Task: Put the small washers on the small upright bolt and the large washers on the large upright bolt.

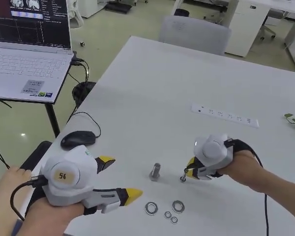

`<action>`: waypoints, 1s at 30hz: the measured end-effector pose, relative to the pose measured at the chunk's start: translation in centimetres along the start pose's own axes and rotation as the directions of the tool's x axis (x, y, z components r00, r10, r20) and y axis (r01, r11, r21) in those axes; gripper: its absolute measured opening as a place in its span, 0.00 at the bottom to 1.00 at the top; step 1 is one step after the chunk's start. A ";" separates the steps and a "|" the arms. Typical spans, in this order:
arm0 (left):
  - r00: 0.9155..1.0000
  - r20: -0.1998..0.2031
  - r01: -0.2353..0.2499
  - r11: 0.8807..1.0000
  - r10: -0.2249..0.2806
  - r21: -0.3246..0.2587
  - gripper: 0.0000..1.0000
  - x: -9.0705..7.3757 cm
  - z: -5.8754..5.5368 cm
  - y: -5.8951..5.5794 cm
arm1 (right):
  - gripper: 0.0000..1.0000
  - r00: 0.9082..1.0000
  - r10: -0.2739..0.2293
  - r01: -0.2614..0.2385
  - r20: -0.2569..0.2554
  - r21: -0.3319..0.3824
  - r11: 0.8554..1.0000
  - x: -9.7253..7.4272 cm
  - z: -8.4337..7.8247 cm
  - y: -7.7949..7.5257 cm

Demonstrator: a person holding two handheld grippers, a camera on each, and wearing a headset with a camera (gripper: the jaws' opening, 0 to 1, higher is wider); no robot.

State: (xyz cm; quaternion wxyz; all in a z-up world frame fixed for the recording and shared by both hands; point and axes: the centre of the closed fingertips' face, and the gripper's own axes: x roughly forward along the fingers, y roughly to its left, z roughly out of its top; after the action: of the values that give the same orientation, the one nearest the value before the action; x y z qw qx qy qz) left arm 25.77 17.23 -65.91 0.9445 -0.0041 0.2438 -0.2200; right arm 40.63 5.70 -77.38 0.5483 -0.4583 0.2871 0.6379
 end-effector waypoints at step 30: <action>1.000 -0.001 -0.014 1.000 0.014 -0.018 0.64 -0.3 -0.6 0.5 | 0.14 0.996 0.037 -0.038 -0.082 -0.008 0.999 3.2 -1.5 0.4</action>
State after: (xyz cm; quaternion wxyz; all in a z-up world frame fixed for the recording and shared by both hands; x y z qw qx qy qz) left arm 25.46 17.82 -66.34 0.9459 -0.0109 0.2463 -0.2109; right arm 40.74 5.75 -80.95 0.5219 -0.4812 0.3150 0.6299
